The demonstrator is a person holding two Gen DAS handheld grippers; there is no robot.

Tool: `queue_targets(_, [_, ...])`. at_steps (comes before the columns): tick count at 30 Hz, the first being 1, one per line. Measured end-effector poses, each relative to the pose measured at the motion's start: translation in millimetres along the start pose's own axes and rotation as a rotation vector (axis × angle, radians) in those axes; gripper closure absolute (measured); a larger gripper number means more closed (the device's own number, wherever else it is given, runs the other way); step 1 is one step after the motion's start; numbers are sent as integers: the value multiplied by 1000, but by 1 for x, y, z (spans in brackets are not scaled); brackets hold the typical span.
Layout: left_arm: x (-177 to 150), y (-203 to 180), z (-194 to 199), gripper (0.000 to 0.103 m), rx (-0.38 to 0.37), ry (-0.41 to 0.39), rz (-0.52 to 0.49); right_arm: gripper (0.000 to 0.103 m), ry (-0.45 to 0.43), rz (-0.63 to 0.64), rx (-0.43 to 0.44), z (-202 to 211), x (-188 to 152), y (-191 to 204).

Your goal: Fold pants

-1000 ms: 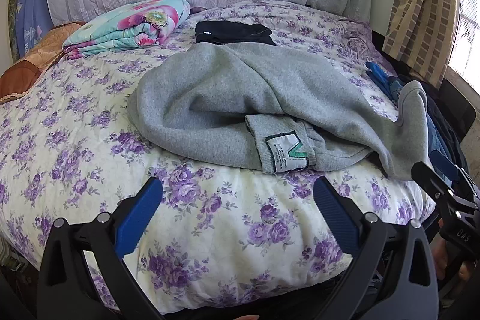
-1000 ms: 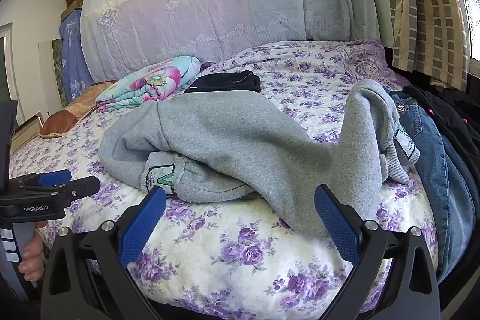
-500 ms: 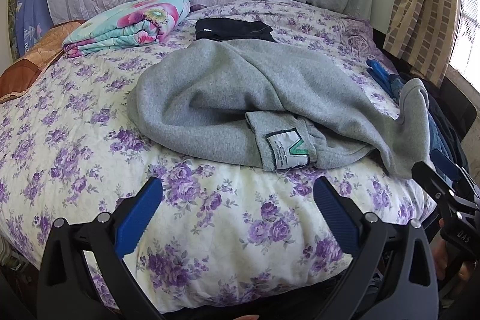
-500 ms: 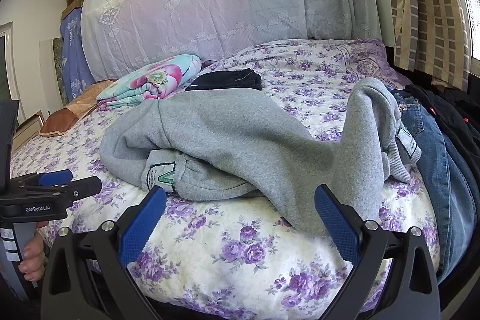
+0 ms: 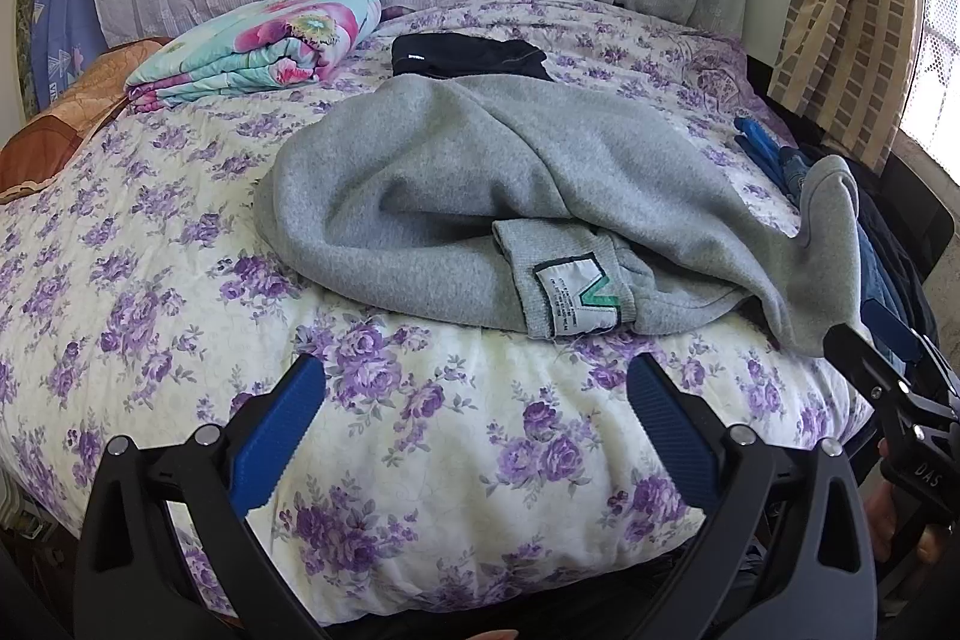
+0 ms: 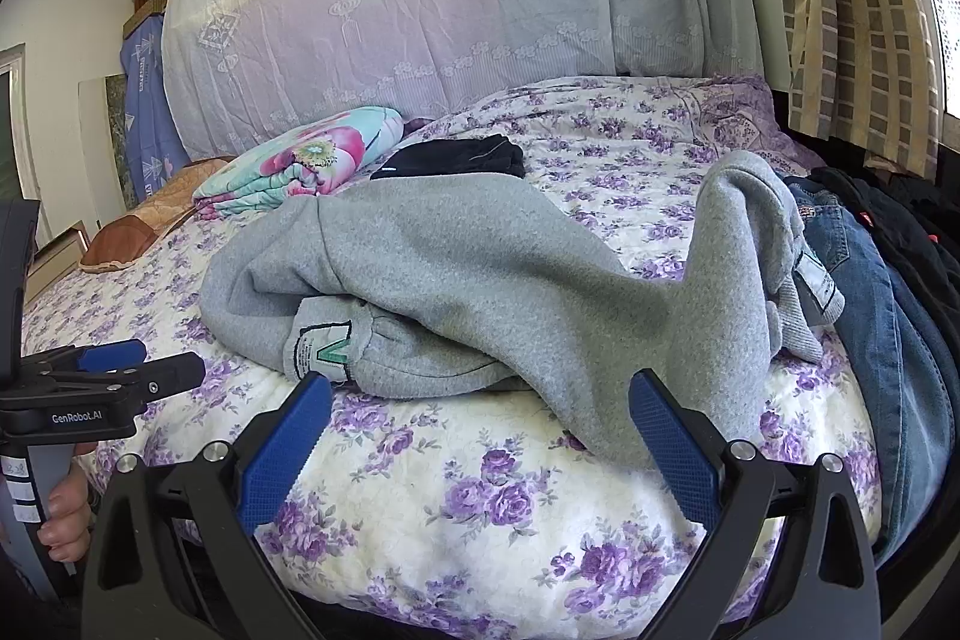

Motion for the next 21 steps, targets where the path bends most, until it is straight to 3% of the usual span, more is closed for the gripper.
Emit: queue_targets(21, [-1, 0, -1, 5, -1, 3, -1, 4, 6, 1, 0, -1, -1, 0])
Point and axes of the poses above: each gripper's, at about its wrist camera, not at the fingertips, and z roughly against the way its jaws point, y to its left, x to its top, the point moved 2 cm from there along -z, roughly the way its jaws point, and after that the axes turned 1 degree about -z, right-handed, at the moved point
